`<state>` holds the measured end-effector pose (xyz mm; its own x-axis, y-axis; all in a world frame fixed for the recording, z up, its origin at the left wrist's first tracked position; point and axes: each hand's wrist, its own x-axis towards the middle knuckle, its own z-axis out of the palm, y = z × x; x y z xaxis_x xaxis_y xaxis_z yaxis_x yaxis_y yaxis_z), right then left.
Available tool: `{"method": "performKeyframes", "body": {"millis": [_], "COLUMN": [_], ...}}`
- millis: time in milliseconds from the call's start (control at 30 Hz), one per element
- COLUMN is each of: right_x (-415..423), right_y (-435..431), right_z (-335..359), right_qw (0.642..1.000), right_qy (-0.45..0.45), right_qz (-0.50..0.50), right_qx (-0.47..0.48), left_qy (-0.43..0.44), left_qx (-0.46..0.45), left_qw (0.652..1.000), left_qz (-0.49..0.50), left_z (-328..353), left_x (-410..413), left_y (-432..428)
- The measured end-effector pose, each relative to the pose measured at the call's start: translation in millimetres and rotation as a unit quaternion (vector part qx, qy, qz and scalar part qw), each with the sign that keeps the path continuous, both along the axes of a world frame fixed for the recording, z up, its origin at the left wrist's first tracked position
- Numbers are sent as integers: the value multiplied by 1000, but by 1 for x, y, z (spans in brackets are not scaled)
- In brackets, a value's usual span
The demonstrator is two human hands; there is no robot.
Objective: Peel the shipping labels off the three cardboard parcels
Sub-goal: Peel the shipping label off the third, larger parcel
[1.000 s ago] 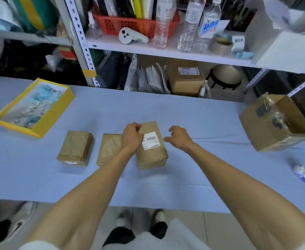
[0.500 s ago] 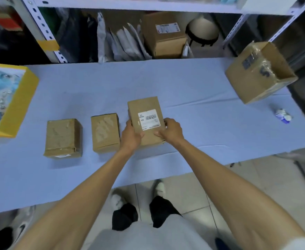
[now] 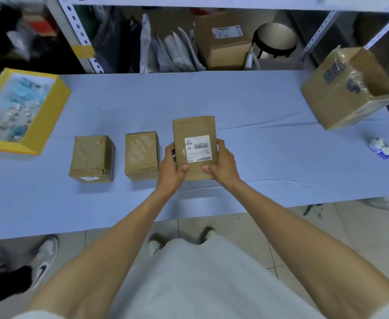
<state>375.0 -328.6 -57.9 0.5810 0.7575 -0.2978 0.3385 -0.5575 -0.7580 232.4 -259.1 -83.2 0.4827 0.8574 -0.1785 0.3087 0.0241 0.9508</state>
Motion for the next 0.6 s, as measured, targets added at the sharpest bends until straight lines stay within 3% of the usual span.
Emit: {"method": "performKeyframes", "body": {"millis": [167,400,600], "right_x": [-1,-3,-1], "right_y": [-2,8,10], "right_z": [-4,-1,-6], "right_qw": [1000,999,999], "right_qy": [-12,-39,-44], "right_qz": [-5,11,11], "right_qx": [16,9,6], "left_qy": [-34,-24,-12], "left_qx": [10,77,78], "left_qw": [999,996,997], "left_qz": [-16,-28,-19], "left_z": [9,21,18], "left_x": [-5,-3,1], "left_y": [-4,-7,-6]}}
